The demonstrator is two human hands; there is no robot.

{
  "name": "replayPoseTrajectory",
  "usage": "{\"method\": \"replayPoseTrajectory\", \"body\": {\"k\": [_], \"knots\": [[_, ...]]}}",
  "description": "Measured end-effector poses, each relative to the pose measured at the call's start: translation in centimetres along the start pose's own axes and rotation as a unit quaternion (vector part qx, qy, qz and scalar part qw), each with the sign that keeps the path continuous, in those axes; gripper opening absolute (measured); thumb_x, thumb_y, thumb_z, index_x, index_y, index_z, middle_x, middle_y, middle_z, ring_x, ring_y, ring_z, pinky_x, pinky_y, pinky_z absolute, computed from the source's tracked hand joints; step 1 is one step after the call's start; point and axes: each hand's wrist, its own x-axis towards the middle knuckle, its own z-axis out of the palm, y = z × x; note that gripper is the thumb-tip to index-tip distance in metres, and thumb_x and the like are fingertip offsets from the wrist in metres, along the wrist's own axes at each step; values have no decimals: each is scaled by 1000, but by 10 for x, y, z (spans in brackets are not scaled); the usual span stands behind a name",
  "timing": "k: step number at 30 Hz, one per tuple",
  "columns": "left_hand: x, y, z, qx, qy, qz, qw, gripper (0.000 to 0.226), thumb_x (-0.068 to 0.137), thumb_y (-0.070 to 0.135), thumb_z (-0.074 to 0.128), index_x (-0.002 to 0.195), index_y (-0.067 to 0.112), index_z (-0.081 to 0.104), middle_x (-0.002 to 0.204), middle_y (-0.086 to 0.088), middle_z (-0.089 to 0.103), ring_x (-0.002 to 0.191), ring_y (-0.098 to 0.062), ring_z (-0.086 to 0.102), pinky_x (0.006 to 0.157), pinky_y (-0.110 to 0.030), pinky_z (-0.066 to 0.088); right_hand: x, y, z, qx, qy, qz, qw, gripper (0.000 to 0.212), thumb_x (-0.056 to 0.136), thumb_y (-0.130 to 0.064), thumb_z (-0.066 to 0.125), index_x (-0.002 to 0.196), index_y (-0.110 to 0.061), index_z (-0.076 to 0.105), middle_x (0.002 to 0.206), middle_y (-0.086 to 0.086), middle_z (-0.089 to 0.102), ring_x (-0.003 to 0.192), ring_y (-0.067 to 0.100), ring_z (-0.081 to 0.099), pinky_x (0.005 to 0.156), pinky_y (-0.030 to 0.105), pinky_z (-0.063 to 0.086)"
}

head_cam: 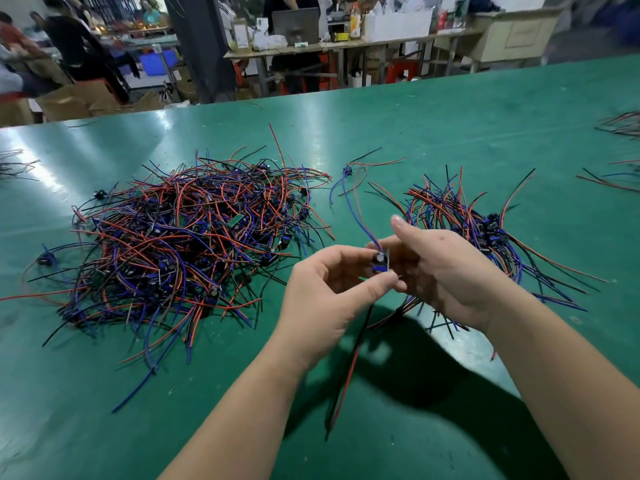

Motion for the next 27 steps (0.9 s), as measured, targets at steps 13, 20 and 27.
{"method": "replayPoseTrajectory", "body": {"k": [13,20,27], "knots": [[-1,2,7,-32,24,-145,989,31,71,16,76,95,6,60,69,-4,70,52,-8,62,52,-15,48,0,4,-1,-9,8,-32,999,15,59,-14,73,71,-7,68,59,2,62,47,6,50,46,14,38],[-9,1,10,45,-93,-198,975,7,83,12,70,83,16,65,71,-3,69,57,-9,61,55,-16,47,6,-11,-24,93,166,-70,979,6,76,-7,67,75,-8,61,52,-2,62,42,5,54,39,12,39],[-10,0,11,128,-98,-207,965,11,78,22,77,84,15,71,68,8,61,61,-7,48,57,-16,38,8,-13,-37,74,239,-123,960,17,77,0,71,71,-13,63,55,-1,66,45,7,61,40,13,42]]}}
